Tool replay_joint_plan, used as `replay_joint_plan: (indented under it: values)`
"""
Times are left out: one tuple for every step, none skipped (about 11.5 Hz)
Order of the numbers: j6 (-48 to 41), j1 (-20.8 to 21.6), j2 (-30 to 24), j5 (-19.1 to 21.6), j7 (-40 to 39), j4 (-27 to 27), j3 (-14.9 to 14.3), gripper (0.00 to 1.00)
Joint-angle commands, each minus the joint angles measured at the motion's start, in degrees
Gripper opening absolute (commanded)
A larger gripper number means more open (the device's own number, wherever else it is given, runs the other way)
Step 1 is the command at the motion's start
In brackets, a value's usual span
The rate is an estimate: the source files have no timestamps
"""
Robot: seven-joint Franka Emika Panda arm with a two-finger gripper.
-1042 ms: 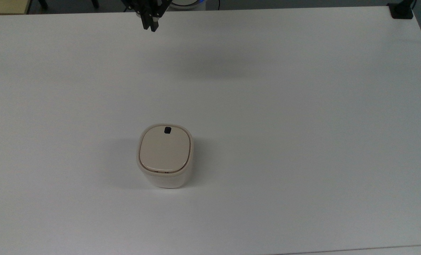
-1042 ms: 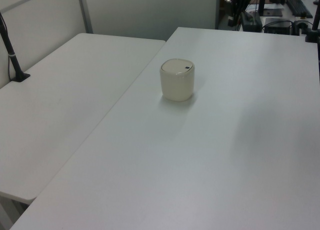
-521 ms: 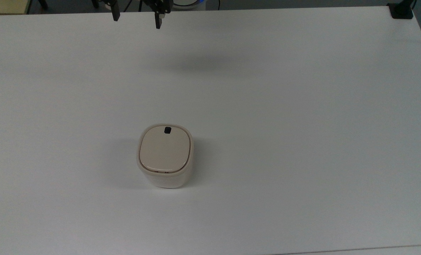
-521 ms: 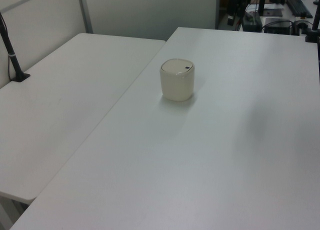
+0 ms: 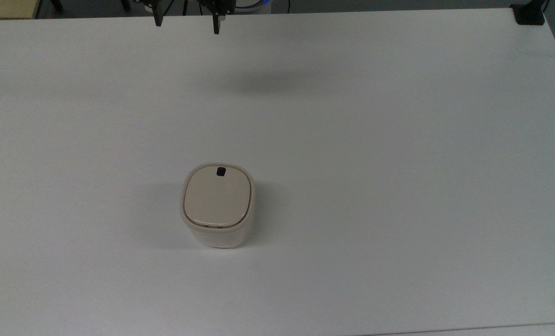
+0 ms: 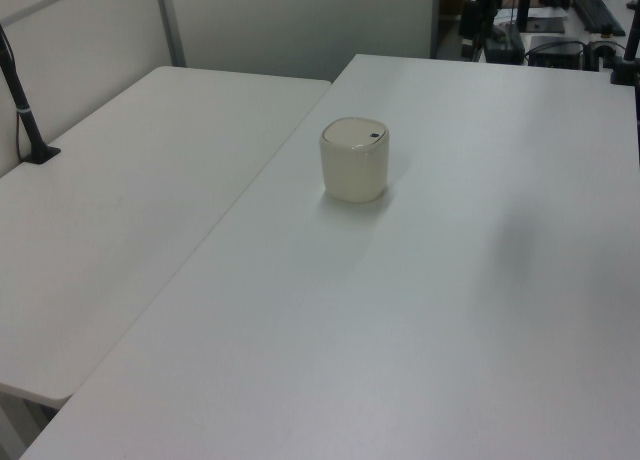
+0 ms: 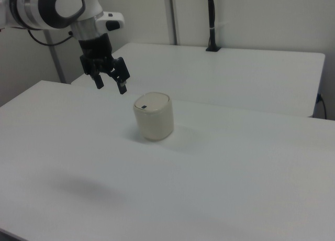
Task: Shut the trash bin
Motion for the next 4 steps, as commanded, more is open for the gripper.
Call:
replay_joint_plan:
  values:
    - [-1.67,1.30,-0.89,2.04,-0.93,-0.27,-1.22,1.00]
    - [-1.67,1.30,-0.89,2.13,-1.02,-0.18,-1.22,1.00]
    - [-1.76,1.30,-0.89,2.13,-1.02,-0.09,-1.22,1.00]
    - [-1.85,1.30,-0.89,2.13,-1.19,0.00,-1.22,1.00]
